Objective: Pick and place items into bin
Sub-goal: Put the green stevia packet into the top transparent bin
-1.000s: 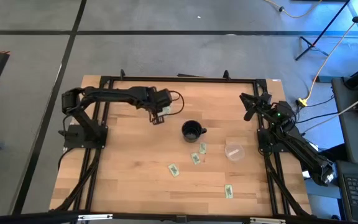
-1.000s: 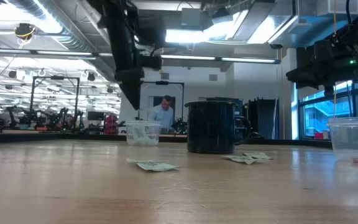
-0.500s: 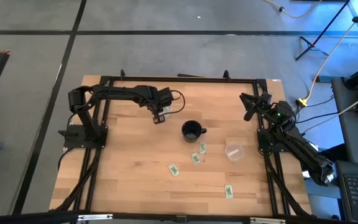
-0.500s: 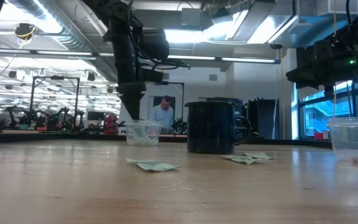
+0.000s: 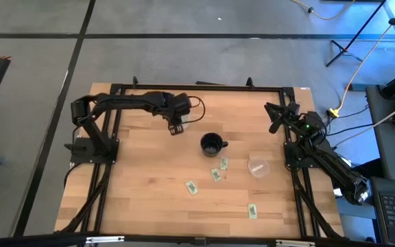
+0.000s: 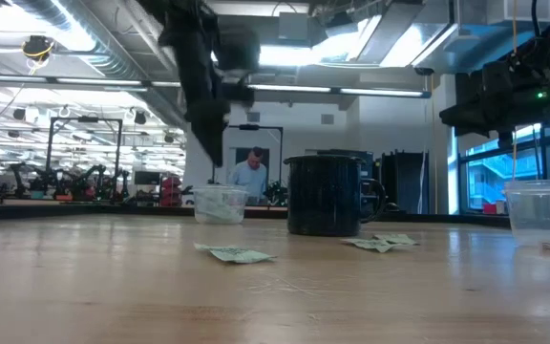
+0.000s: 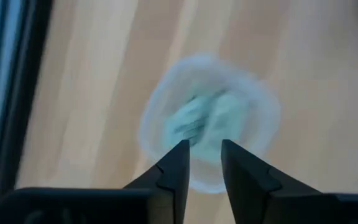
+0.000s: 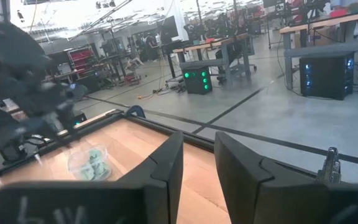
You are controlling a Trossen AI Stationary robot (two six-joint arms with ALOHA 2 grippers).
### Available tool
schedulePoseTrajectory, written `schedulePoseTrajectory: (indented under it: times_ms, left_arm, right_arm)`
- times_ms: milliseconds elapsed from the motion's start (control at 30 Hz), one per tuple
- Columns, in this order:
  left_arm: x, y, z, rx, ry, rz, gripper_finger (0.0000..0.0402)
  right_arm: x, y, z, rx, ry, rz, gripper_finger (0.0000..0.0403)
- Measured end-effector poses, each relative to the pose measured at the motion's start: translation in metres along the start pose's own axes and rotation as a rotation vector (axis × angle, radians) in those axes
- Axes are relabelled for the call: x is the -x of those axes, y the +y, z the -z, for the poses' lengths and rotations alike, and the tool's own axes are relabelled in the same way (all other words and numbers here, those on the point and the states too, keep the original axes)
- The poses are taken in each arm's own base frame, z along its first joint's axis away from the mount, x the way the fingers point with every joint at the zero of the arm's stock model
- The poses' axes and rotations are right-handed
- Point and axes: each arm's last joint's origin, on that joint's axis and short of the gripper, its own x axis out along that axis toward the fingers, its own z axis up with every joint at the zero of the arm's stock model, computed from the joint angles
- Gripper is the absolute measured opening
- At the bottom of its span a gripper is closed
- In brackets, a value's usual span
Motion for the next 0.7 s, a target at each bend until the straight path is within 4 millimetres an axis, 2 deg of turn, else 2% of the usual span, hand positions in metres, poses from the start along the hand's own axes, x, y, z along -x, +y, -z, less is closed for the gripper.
schedulePoseTrajectory:
  times_ms: [133,300,567,700]
  left_arm:
    - [0.021,-0.023,-0.006,-0.173,-0.110,0.188,0.0102]
    - [0.034,-0.071,-0.004,-0.439,-0.183,0.375,0.0122]
    - [0.027,-0.154,0.002,-0.747,-0.257,0.435,0.0163]
    - [0.019,-0.184,0.006,-0.817,-0.291,0.433,0.0172]
  right_arm:
    - [0.000,0.000,0.000,0.001,0.000,0.000,0.0095]
    - [0.000,0.000,0.000,0.002,0.000,0.000,0.0095]
    - [0.000,0.000,0.000,-0.001,0.000,0.000,0.0095]
    - [0.000,0.000,0.000,-0.003,0.000,0.000,0.0095]
